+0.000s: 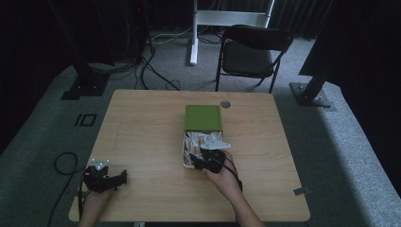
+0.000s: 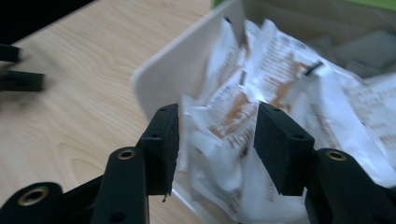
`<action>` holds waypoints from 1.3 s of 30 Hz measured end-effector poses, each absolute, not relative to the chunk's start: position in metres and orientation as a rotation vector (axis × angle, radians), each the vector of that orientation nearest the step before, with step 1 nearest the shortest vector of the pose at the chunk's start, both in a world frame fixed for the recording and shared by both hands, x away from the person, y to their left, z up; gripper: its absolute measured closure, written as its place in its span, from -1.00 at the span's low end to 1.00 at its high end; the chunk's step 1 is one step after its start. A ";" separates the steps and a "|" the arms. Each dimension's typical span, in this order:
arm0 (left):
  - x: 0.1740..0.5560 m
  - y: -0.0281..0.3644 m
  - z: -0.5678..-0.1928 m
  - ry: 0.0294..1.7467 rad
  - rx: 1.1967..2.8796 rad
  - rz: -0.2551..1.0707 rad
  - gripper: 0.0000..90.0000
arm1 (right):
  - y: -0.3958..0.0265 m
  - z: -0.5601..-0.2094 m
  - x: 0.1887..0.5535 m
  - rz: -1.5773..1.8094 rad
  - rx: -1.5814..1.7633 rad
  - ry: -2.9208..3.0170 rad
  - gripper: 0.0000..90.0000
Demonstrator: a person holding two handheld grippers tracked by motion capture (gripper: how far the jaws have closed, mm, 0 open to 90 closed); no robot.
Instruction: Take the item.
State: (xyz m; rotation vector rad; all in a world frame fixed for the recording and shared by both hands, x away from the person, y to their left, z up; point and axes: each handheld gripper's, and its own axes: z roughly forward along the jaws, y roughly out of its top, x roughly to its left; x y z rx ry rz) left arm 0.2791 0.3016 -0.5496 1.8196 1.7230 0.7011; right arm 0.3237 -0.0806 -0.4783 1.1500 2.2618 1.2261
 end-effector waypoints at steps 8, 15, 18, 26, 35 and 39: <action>0.279 0.302 -0.550 1.723 1.821 0.701 -0.98 | -0.074 -0.486 0.330 1.161 1.158 2.250 0.12; 0.279 0.302 -0.550 1.723 1.821 0.701 -0.98 | -0.076 -0.485 0.335 1.156 1.190 2.270 0.34; 0.279 0.302 -0.550 1.722 1.821 0.701 -0.98 | -0.078 -0.483 0.335 1.162 1.195 2.277 0.49; 0.279 0.302 -0.550 1.723 1.818 0.702 -0.98 | -0.077 -0.471 0.332 1.182 1.159 2.271 0.59; 0.279 0.302 -0.550 1.723 1.820 0.702 -0.99 | -0.078 -0.450 0.329 1.261 1.132 2.240 0.69; 0.279 0.302 -0.549 1.724 1.822 0.700 -0.98 | -0.079 -0.439 0.327 1.260 1.083 2.230 0.72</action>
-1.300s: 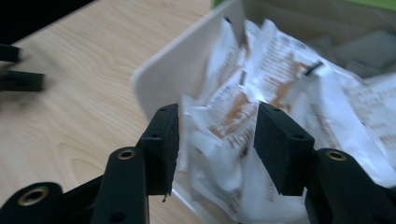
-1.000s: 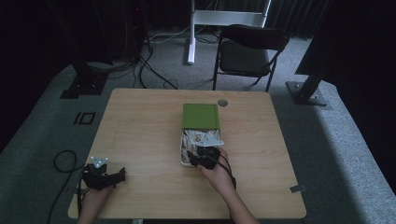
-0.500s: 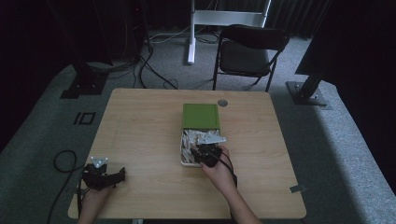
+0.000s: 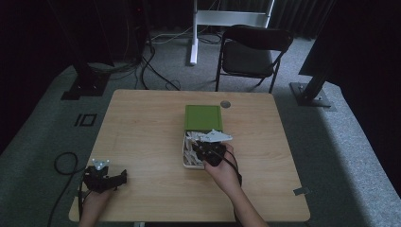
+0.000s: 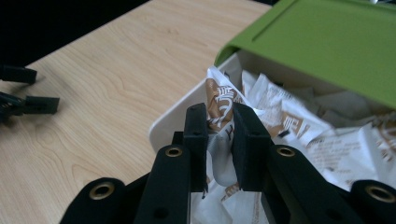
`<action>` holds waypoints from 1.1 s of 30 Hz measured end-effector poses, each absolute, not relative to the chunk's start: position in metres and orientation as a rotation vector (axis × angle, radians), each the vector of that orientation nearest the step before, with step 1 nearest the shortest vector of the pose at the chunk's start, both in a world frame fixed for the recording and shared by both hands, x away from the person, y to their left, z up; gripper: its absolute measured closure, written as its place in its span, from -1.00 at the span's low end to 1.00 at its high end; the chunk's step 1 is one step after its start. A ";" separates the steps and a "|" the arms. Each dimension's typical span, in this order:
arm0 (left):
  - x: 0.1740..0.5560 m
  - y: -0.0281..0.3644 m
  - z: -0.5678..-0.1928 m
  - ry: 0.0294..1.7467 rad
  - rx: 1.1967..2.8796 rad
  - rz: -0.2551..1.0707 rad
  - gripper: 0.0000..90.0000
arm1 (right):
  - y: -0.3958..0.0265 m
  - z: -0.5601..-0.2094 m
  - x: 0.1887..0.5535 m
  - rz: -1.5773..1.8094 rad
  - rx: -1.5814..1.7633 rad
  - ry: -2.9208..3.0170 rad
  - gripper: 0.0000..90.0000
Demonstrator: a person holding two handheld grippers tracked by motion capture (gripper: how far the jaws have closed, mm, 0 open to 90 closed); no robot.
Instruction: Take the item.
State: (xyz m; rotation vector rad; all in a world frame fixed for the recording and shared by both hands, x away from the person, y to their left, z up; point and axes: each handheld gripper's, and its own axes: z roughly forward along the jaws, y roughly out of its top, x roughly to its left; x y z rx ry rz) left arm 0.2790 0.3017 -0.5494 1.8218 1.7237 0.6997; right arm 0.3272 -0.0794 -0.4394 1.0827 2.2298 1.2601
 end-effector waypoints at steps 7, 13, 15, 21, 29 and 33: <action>0.279 0.302 -0.549 1.723 1.821 0.701 -0.98 | -0.091 -0.421 0.327 1.290 1.059 2.152 0.74; 0.279 0.302 -0.549 1.724 1.822 0.699 -0.98 | -0.107 -0.405 0.331 1.292 1.059 2.094 0.74; 0.279 0.302 -0.549 1.724 1.822 0.699 -0.99 | -0.109 -0.404 0.332 1.286 1.059 2.089 0.74; 0.279 0.302 -0.550 1.723 1.819 0.702 -0.98 | -0.129 -0.396 0.339 1.269 1.087 2.032 0.75; 0.279 0.302 -0.549 1.723 1.821 0.701 -0.99 | -0.150 -0.398 0.349 1.232 1.135 1.972 0.75; 0.279 0.302 -0.549 1.723 1.820 0.701 -0.99 | -0.165 -0.407 0.358 1.191 1.182 1.935 0.75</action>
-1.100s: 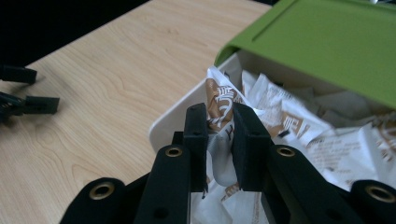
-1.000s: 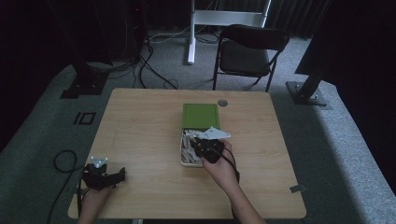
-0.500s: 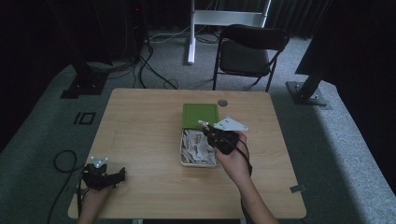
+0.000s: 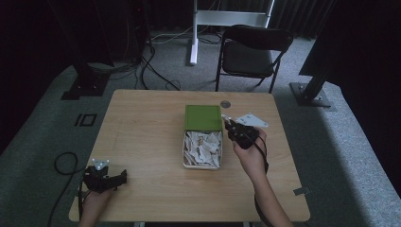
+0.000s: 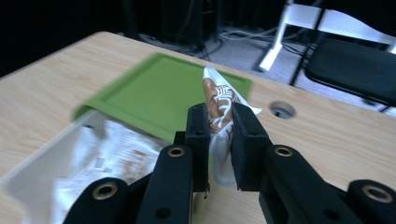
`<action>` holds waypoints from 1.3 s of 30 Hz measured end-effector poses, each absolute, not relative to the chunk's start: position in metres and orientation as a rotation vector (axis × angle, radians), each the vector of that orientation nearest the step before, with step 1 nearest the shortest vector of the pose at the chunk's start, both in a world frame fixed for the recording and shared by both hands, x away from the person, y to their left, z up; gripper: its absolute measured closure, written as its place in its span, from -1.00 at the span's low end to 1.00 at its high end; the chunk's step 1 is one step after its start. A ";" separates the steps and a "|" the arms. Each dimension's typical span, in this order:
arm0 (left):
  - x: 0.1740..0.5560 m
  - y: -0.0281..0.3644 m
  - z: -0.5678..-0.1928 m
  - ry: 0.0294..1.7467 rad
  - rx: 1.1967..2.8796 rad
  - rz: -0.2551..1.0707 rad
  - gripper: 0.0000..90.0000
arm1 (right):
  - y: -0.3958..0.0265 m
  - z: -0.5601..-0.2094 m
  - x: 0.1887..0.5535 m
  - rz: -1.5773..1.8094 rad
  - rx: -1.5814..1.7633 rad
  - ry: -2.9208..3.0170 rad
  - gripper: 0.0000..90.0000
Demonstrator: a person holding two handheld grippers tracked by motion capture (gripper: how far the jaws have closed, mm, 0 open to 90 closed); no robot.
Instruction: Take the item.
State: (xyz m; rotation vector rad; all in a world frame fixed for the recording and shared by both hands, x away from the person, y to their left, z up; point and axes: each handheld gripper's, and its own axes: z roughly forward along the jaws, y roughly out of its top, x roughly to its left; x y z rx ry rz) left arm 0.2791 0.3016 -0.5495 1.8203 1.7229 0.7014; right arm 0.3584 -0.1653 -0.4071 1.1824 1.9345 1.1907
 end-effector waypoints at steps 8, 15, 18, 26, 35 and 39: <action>0.279 0.302 -0.549 1.723 1.822 0.701 -0.99 | -0.183 -0.426 0.372 1.104 1.237 1.881 0.74; 0.279 0.302 -0.549 1.723 1.822 0.700 -0.98 | -0.196 -0.444 0.388 1.055 1.299 1.854 0.74; 0.279 0.302 -0.549 1.723 1.822 0.700 -0.98 | -0.199 -0.452 0.395 1.038 1.311 1.859 0.74; 0.279 0.302 -0.549 1.723 1.821 0.701 -0.98 | -0.206 -0.479 0.417 0.973 1.387 1.827 0.74; 0.279 0.302 -0.549 1.723 1.821 0.701 -0.98 | -0.204 -0.495 0.432 0.976 1.441 1.818 0.74; 0.279 0.302 -0.549 1.723 1.821 0.700 -0.99 | -0.199 -0.510 0.443 0.972 1.486 1.813 0.74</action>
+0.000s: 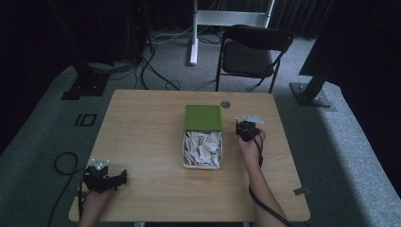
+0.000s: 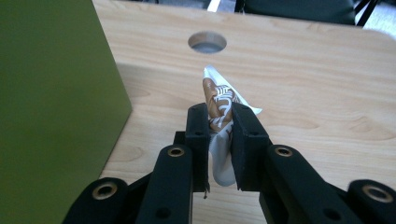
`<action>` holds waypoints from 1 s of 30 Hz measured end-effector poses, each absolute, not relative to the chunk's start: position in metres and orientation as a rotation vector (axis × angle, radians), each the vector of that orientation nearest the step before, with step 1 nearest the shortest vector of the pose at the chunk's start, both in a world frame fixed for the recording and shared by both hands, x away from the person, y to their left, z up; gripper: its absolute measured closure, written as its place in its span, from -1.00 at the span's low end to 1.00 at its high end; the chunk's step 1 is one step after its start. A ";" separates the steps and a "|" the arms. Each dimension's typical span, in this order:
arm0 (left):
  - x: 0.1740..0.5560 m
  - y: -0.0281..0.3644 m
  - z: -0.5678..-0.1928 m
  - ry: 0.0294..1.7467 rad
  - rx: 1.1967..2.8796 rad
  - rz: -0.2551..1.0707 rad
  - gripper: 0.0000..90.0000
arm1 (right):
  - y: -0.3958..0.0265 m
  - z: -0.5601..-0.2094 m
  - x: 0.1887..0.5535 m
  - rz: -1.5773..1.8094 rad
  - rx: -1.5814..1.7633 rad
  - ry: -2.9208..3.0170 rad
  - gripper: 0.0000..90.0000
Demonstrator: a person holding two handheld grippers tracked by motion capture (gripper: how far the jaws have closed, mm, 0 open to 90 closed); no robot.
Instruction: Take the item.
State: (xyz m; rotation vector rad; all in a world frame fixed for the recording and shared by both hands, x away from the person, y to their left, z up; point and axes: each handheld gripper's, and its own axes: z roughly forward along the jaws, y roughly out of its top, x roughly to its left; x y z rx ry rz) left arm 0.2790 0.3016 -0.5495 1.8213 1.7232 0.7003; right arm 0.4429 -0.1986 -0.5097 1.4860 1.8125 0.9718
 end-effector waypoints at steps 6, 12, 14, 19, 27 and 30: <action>0.279 0.302 -0.549 1.723 1.822 0.700 -0.98 | -0.196 -0.522 0.454 0.963 1.529 1.794 0.74; 0.279 0.302 -0.549 1.723 1.822 0.701 -0.98 | -0.191 -0.533 0.461 0.956 1.560 1.795 0.74; 0.279 0.302 -0.549 1.723 1.821 0.700 -0.98 | -0.188 -0.537 0.465 0.946 1.570 1.804 0.74; 0.279 0.302 -0.549 1.723 1.822 0.700 -0.98 | -0.185 -0.542 0.466 0.923 1.578 1.823 0.74; 0.279 0.302 -0.550 1.723 1.821 0.701 -0.98 | -0.184 -0.548 0.466 0.889 1.578 1.842 0.74; 0.279 0.302 -0.549 1.723 1.821 0.701 -0.98 | -0.184 -0.549 0.465 0.902 1.587 1.849 0.72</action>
